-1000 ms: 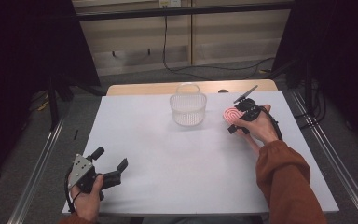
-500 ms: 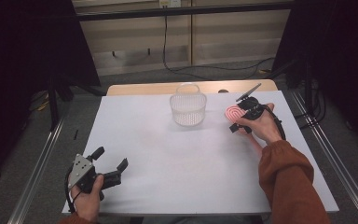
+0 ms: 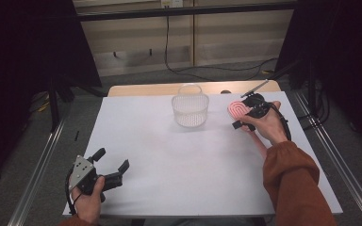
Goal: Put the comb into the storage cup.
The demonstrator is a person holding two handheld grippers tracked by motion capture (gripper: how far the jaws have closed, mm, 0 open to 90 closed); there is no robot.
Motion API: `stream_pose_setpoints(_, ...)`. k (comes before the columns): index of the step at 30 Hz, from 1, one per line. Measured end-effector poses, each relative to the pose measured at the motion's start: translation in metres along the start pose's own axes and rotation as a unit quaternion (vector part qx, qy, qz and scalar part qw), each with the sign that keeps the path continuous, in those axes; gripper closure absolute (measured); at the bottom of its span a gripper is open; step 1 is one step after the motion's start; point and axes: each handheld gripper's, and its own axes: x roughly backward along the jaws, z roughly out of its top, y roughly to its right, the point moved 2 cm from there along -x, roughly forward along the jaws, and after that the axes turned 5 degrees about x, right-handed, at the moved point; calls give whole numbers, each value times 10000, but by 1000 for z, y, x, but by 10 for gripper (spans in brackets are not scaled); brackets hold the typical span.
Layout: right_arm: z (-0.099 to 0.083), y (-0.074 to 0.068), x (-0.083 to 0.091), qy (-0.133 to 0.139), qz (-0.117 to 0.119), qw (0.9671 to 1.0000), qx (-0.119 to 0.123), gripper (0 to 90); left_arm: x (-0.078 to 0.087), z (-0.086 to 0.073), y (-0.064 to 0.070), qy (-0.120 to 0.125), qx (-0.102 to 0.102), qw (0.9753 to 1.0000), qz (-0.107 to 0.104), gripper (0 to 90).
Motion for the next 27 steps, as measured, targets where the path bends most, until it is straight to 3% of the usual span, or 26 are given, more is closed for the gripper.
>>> stream_pose_setpoints(10, 2, -5, 13, 388, -112, 9992, -22, 201, 0, 0, 1, 19, 23, 10000, -5, 24)
stream_pose_setpoints(14, 4, -9, 17, 484, -172, 9986, 113, 201, 0, 0, 1, 11, 17, 10000, -5, 24)
stream_pose_setpoints(20, 6, -12, 24, 817, -218, 9963, 143, 201, 1, 0, 1, 55, 33, 10000, 11, 24)
stream_pose_setpoints(21, 7, -13, 26, 973, -229, 9949, 136, 201, 0, 0, 1, 54, 31, 10000, 13, 24)
stream_pose_setpoints(27, 7, -16, 30, 1151, -250, 9929, 154, 201, 1, 1, 1, 59, 26, 10000, 9, 24)
